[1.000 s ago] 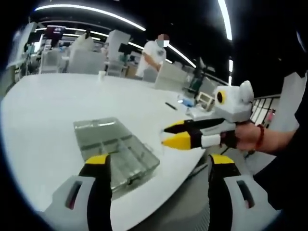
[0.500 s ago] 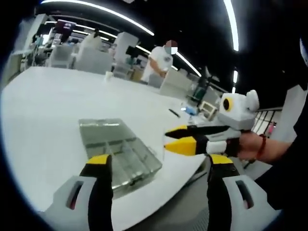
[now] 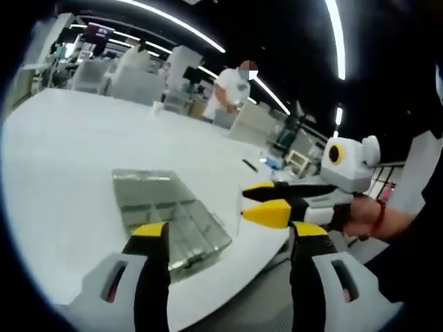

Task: Insert the divider into the dual guide fixture by aligning both edges with the guide slots and pushing it downward to the bottom, including one-sided entry, uneven engagement, binding, and posture correction.

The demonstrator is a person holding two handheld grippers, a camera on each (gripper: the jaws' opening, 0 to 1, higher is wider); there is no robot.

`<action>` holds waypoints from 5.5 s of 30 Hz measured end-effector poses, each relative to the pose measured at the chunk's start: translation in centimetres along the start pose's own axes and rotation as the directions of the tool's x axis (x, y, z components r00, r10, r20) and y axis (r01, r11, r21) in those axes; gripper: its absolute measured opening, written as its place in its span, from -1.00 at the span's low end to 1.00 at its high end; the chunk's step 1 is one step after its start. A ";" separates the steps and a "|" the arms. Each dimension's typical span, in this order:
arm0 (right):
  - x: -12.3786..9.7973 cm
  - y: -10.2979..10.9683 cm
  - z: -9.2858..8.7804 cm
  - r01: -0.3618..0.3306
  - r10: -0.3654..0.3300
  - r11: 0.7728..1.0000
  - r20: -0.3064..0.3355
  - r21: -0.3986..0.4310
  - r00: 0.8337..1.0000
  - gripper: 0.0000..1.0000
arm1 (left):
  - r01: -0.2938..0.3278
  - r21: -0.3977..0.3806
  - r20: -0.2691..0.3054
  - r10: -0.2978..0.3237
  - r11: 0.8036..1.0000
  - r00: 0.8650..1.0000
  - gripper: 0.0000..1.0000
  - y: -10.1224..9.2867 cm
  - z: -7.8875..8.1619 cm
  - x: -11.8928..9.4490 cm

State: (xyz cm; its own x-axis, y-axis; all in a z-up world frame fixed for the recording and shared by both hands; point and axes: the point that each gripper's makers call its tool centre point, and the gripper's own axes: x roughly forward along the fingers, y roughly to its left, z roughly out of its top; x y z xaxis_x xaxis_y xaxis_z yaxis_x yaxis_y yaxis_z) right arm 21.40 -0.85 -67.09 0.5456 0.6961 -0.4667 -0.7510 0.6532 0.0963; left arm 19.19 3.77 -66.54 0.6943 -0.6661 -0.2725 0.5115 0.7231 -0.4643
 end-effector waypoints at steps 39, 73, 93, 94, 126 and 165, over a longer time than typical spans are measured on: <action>-0.4 0.4 0.0 0.027 -0.027 0.999 -0.011 -0.044 1.000 -0.46 | 0.068 -0.116 0.042 -0.063 0.991 0.997 -0.42 -0.3 1.5 1.5; -0.3 0.8 0.1 0.022 -0.023 0.996 -0.007 -0.092 1.000 -0.46 | 0.090 -0.094 -0.023 -0.092 0.992 0.995 -0.81 -0.9 0.8 2.2; -0.4 1.0 0.3 0.022 -0.022 0.995 -0.003 -0.099 1.000 -0.46 | 0.119 -0.101 -0.034 -0.123 0.988 0.992 -1.00 -1.3 0.9 2.3; -0.4 1.0 0.3 0.022 -0.022 0.995 -0.004 -0.099 1.000 -0.46 | 0.119 -0.099 -0.034 -0.123 0.988 0.992 -1.00 -1.3 0.9 2.3; -0.1 0.9 -0.9 -0.069 0.026 0.952 -0.146 -0.298 0.989 -0.51 | 0.082 0.161 -0.122 -0.062 0.984 0.991 -1.00 -0.8 -0.6 1.3; 0.8 2.1 -2.9 -0.200 0.086 0.851 -0.246 -0.485 0.965 -0.92 | 0.165 0.430 -0.234 -0.067 0.888 0.970 -1.00 -1.2 -1.7 1.8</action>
State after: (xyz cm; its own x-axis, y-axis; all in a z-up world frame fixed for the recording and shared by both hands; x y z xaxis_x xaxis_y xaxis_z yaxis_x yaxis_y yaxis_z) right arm 19.19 0.20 -69.81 0.3703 0.6549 -0.6588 -0.9288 0.2727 -0.2511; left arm 18.95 1.37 -67.88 0.5206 -0.7374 -0.4303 0.7862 0.6106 -0.0951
